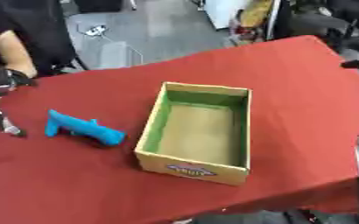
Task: Pick up objects on the table and place them in the box.
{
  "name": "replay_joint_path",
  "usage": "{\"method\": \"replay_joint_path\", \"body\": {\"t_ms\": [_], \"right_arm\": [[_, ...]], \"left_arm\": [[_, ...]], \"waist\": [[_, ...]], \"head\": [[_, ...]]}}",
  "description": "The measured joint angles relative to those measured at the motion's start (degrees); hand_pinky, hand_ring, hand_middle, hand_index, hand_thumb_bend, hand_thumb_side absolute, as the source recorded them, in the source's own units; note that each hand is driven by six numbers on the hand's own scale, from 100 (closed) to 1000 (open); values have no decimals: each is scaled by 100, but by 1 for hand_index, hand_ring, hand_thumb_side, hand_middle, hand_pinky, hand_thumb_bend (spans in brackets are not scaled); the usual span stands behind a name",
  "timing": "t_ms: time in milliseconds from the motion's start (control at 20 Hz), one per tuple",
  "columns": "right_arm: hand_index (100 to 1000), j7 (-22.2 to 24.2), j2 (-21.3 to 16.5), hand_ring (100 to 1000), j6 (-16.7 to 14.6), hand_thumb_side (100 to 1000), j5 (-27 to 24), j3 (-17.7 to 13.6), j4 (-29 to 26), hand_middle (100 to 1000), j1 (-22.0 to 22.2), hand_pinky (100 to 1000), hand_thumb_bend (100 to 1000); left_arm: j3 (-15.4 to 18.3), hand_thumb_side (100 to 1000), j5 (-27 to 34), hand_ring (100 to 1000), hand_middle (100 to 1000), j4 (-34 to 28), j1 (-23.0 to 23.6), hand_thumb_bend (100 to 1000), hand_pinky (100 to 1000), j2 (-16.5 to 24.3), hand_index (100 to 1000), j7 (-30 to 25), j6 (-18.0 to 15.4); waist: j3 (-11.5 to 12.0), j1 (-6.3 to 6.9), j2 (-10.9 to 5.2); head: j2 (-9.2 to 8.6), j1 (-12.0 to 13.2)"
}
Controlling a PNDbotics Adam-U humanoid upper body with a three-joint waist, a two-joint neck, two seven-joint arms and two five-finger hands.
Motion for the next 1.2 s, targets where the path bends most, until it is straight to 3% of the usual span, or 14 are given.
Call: {"method": "replay_joint_path", "body": {"t_ms": [650, 850, 900, 1000, 1050, 1100, 1200], "right_arm": [[987, 34, 1, 801, -12, 966, 0, 5, 18, 831, 3, 598, 455], [987, 37, 1, 801, -11, 968, 0, 16, 32, 830, 3, 599, 455], [987, 37, 1, 801, -11, 968, 0, 16, 32, 830, 3, 599, 455], [987, 37, 1, 802, -11, 967, 0, 17, 32, 831, 3, 598, 455], [987, 38, 1, 802, -10, 969, 0, 18, 32, 831, 3, 598, 454], [987, 38, 1, 802, -10, 968, 0, 19, 32, 831, 3, 599, 455], [987, 41, 1, 802, -13, 969, 0, 28, 32, 830, 3, 599, 455]], "left_arm": [[-78, 419, 50, 881, 828, 84, -132, 1000, 956, -13, 934, -106, 106], [-96, 422, 25, 878, 825, 85, -195, 856, 952, -59, 935, -99, 111], [-117, 425, 14, 880, 830, 86, -216, 665, 952, -64, 942, -92, 115], [-159, 423, -21, 884, 836, 96, -264, 491, 955, -74, 953, -66, 114], [-189, 423, -43, 885, 837, 114, -305, 491, 955, -97, 952, -49, 104], [-218, 422, -68, 884, 839, 128, -341, 372, 951, -115, 954, -35, 94], [-275, 424, -100, 879, 835, 165, -410, 313, 947, -147, 953, -9, 68]], "waist": [[5, 0, 0], [0, 0, -1], [-3, 0, -1], [-20, 0, -1], [-24, 0, -1], [-27, 0, -1], [-32, 0, -1]], "head": [[0, 1], [0, 1], [0, 1], [0, 1], [0, 1], [0, 1], [0, 1]]}}
